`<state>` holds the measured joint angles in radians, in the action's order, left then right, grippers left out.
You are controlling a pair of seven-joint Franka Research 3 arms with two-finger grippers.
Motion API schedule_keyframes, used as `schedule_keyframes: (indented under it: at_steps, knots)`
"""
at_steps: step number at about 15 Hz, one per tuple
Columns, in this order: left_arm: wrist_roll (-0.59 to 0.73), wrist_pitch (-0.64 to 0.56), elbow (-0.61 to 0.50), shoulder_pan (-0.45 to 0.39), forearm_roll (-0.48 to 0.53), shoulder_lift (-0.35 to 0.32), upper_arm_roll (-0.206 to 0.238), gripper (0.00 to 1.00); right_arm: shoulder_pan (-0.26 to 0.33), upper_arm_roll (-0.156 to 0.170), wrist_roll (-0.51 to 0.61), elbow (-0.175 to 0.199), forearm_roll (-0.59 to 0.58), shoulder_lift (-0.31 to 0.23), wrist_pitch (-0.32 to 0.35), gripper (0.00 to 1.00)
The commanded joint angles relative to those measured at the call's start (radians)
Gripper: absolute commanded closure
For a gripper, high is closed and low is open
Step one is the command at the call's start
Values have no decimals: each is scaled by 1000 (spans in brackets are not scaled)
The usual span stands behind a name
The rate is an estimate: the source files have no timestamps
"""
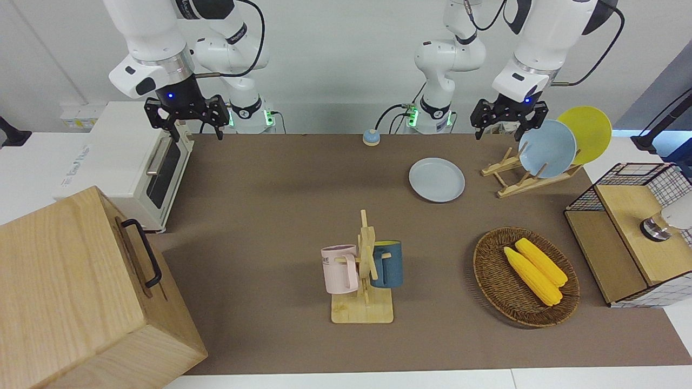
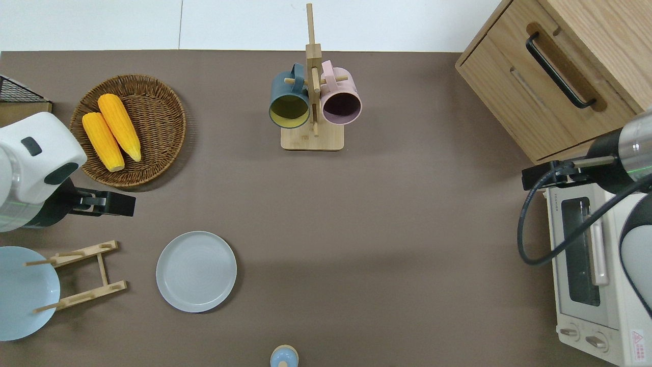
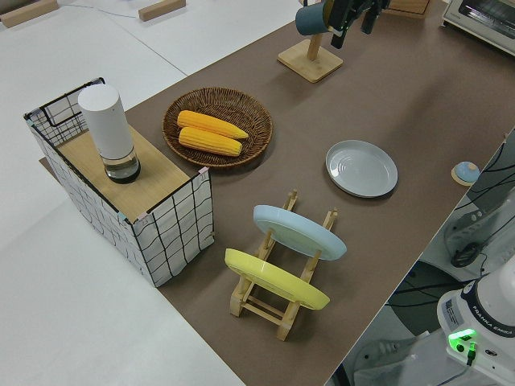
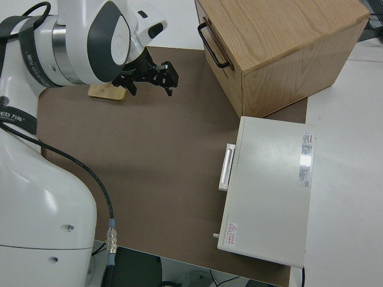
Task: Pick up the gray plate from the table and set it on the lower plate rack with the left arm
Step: 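Move the left gripper toward the rim of the light gray plate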
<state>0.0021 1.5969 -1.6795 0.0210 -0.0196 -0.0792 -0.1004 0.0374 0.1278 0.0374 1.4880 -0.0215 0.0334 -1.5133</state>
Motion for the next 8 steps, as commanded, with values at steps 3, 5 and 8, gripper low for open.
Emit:
schedule_keyframes:
  at_steps: [3,5,8]
  knots:
    - [-5,-8,-17,5,-10,-11,-5,0,22,21,13,-20,-3,10,16,17]
    - [-4,-9,-20,4,-10,-11,-5,0,22,21,13,-20,-3,10,16,17]
    - [-4,-11,-23,8,-11,-13,-7,5,22,21,13,-22,-3,10,16,17]
